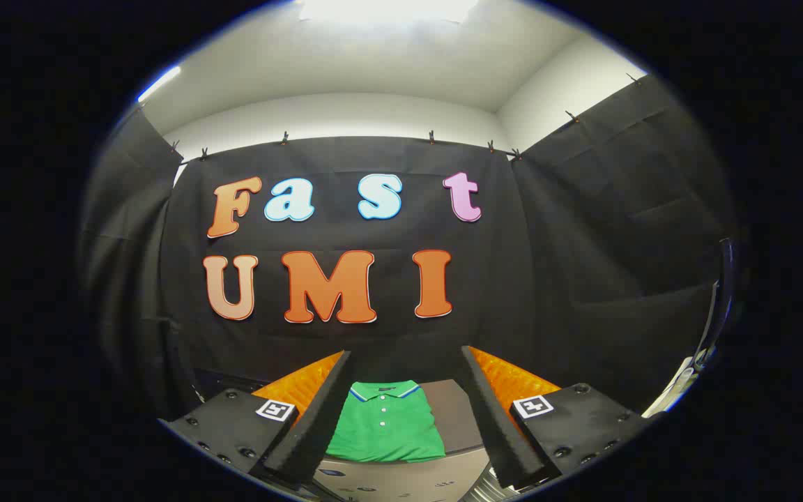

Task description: Put the clothes into the washing machine and then close the washing machine lid.

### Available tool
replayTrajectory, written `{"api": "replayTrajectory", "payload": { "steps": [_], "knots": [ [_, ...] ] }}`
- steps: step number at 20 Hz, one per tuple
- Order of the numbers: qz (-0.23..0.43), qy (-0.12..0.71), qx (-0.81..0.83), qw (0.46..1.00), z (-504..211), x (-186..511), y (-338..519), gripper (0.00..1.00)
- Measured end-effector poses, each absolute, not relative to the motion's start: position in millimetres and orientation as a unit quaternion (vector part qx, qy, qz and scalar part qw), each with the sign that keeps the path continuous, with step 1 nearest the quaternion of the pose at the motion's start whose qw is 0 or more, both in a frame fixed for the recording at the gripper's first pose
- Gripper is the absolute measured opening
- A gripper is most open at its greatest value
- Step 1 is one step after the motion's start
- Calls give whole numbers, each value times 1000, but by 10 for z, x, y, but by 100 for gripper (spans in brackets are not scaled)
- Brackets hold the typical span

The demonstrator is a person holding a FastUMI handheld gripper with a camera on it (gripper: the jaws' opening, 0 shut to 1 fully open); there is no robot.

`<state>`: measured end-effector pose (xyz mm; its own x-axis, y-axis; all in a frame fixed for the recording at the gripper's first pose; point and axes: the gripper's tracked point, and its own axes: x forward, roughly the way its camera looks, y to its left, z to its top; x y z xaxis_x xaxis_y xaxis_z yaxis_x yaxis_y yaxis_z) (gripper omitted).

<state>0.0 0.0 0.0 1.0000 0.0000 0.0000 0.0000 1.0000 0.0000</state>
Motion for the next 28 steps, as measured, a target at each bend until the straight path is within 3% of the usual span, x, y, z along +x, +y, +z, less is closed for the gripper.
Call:
{"api": "replayTrajectory", "payload": {
  "steps": [14, 19, 28],
  "knots": [
    [7, 9, 6, 1000, 3, 2, -110, 98],
    [44, -5, 63, 997, 81, -12, 76, 97],
    [15, 9, 30, 999, 54, 309, -141, 98]
  ]
}}
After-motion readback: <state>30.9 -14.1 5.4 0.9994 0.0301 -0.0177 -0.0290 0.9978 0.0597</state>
